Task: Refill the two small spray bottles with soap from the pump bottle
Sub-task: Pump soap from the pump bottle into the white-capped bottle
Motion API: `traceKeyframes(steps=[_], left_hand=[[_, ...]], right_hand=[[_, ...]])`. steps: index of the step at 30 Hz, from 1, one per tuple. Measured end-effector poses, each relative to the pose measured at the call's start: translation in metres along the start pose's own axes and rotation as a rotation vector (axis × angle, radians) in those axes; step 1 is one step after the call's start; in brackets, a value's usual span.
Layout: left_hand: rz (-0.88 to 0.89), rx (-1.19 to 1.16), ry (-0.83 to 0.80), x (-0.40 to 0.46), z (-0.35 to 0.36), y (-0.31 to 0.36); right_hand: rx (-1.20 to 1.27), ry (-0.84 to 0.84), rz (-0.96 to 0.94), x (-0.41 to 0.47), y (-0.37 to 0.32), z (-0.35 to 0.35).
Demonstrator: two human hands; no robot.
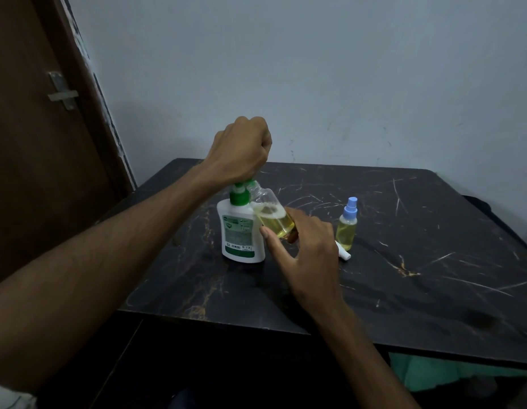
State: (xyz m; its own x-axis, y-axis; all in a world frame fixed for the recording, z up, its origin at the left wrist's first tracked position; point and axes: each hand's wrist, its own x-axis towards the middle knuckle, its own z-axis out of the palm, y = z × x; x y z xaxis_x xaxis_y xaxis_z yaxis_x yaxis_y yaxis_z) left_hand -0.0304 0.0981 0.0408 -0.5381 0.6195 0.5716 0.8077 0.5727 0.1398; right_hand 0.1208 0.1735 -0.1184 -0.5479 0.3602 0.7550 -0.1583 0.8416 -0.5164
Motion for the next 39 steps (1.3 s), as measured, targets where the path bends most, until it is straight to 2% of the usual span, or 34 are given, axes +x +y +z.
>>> traceKeyframes(steps=[39], left_hand=[[0.012, 0.034, 0.076, -0.0037, -0.0001, 0.0013]], right_hand=[[-0.016, -0.009, 0.01, 0.0011, 0.0014, 0.0009]])
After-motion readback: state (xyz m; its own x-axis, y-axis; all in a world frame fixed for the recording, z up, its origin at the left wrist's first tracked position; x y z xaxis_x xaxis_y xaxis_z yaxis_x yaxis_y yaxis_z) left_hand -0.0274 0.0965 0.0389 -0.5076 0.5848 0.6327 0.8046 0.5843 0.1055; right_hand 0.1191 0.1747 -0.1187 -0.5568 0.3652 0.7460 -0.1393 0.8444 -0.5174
